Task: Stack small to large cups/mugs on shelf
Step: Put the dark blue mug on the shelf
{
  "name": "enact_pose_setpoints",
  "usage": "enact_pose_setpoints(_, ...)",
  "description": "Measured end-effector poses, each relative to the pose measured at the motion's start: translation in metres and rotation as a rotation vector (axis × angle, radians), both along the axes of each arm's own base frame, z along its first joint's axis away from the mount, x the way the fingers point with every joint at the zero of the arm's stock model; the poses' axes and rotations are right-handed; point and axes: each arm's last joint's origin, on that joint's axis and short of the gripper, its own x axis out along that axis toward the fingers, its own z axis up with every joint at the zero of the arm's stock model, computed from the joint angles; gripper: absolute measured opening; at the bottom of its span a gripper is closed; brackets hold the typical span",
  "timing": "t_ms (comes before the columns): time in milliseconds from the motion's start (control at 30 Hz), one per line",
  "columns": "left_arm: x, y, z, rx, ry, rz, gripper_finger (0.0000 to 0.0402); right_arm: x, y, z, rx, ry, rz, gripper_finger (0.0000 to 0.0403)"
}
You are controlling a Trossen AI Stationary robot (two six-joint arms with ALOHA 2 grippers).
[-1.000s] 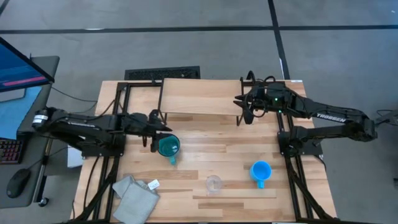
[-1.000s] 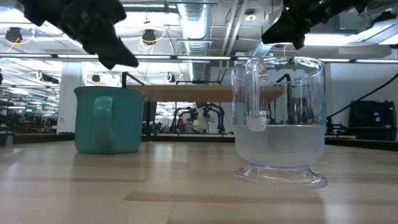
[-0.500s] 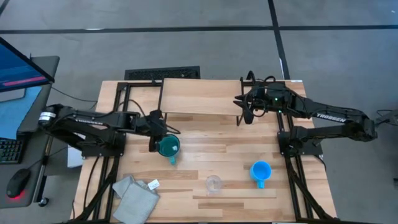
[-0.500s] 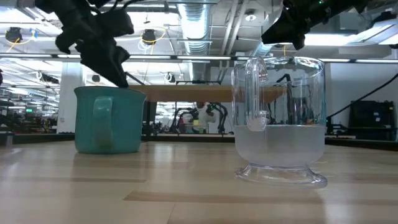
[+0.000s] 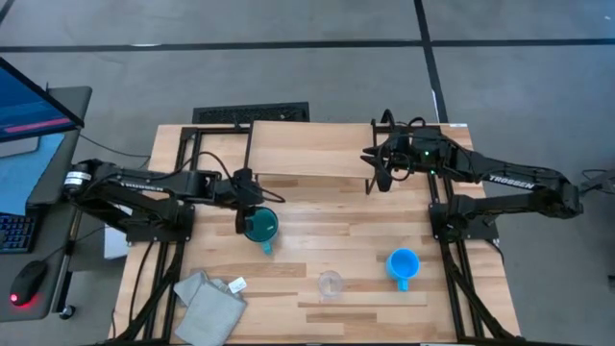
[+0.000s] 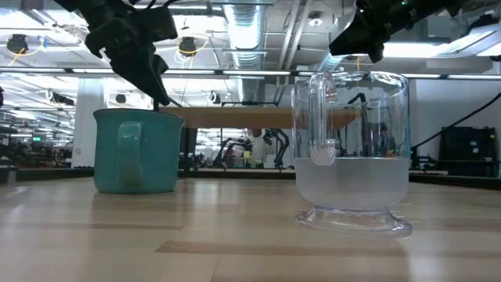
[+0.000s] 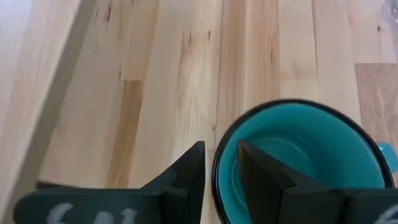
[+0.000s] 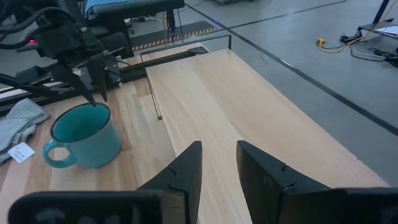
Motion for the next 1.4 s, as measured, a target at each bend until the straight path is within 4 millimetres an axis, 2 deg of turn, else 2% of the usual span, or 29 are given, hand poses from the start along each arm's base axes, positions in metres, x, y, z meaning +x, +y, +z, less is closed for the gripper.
enact_pose_setpoints(133, 0.0020, -0.0026, 0.0016, 0.018, -0.021, -0.042, 0.0083, 0.0000, 0.0000, 0.0000, 0.000, 0.000, 0.000, 0.0122)
enact_pose_setpoints(633, 0.0017, -0.0021, 0.0014, -0.035, -0.030, 0.032, 0.0088, -0.0001, 0.0000, -0.0002, -0.001, 0.002, 0.001, 0.0122)
enact_pose_setpoints(767, 0.0016, -0.0022, 0.0014, -0.049, -0.032, 0.040, 0.0113, -0.0001, 0.0000, -0.0002, -0.018, 0.008, 0.007, 0.0122)
enact_pose_setpoints(1067, 0.0011, -0.0022, 0.0009, -0.050, -0.025, 0.042, 0.0202, -0.0002, 0.0000, -0.0006, -0.015, 0.012, 0.006, 0.0122)
enact_pose_setpoints(1200, 0.0012, -0.0026, 0.0009, -0.058, -0.026, 0.037, 0.0218, -0.0003, 0.0000, -0.0006, -0.015, 0.013, 0.006, 0.0122)
enact_pose_setpoints(1400, 0.0019, -0.0013, 0.0016, -0.040, -0.043, 0.081, 0.0217, -0.0003, 0.0000, -0.0006, -0.015, 0.013, 0.006, 0.0122)
